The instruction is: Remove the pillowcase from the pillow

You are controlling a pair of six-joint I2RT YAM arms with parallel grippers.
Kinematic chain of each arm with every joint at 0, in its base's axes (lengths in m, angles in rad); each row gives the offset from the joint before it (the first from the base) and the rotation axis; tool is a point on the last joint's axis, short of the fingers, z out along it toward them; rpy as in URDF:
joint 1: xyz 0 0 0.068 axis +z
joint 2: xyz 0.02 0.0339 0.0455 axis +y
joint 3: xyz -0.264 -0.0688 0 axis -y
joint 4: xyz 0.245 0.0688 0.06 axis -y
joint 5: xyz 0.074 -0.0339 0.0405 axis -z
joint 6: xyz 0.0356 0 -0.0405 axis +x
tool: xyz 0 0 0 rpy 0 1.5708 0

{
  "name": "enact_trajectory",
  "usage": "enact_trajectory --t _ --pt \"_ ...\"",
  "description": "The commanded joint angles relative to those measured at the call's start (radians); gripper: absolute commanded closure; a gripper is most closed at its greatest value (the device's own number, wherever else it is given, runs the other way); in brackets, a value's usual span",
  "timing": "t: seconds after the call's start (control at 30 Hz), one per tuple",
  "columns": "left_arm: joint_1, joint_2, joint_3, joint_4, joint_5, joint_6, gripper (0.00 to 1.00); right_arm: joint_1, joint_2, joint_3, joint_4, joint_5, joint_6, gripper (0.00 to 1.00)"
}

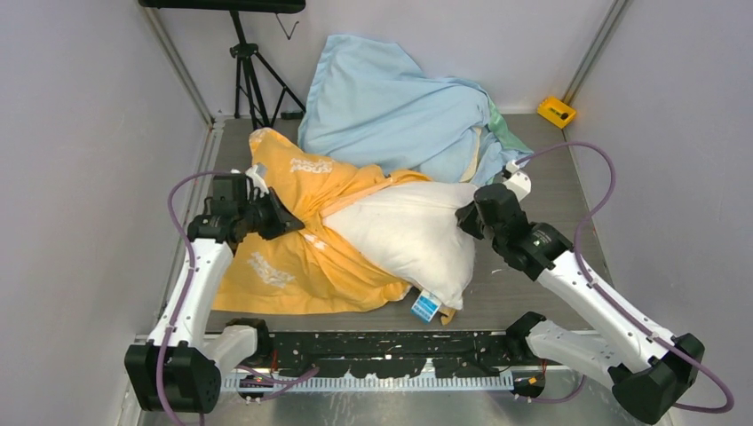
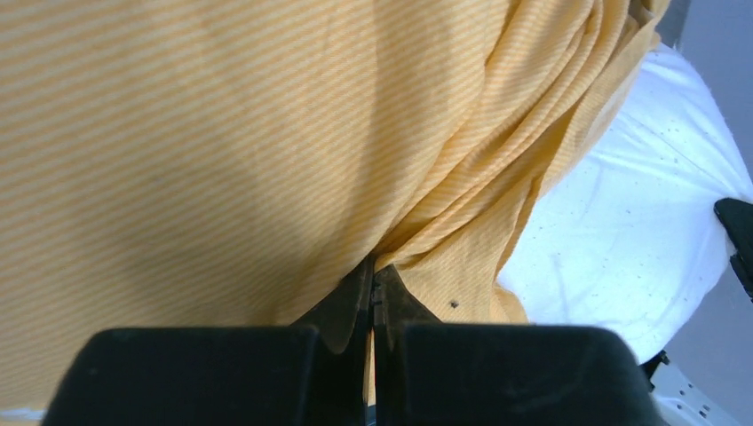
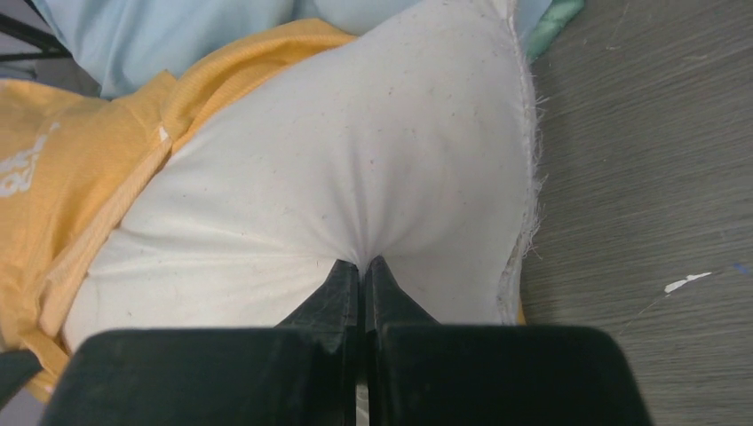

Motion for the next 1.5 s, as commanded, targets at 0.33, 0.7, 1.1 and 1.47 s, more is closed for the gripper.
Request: enact_trajectory --t 0.33,0.7,1.1,1.47 --pt "-0.324 -0.09 0.175 0.042 0.184 -0.066 0.39 -0.087 0.145 0.33 0.086 -0.196 -0.083 1.0" --pt "-0.823 -0.133 0.016 0.125 -0.281 -0.33 0.12 -0.078 0.232 0.45 0.172 -0.208 -0.015 1.0" --pt "-1.13 0.019 -0.055 0.31 -0.691 -0.37 0.0 -0.079 0.213 0.509 0.139 -0.243 -0.011 1.0" --pt "-1.355 0.041 0.017 0.451 -1.097 -0.325 0.0 -0.079 0.195 0.48 0.123 -0.246 -0.001 1.0"
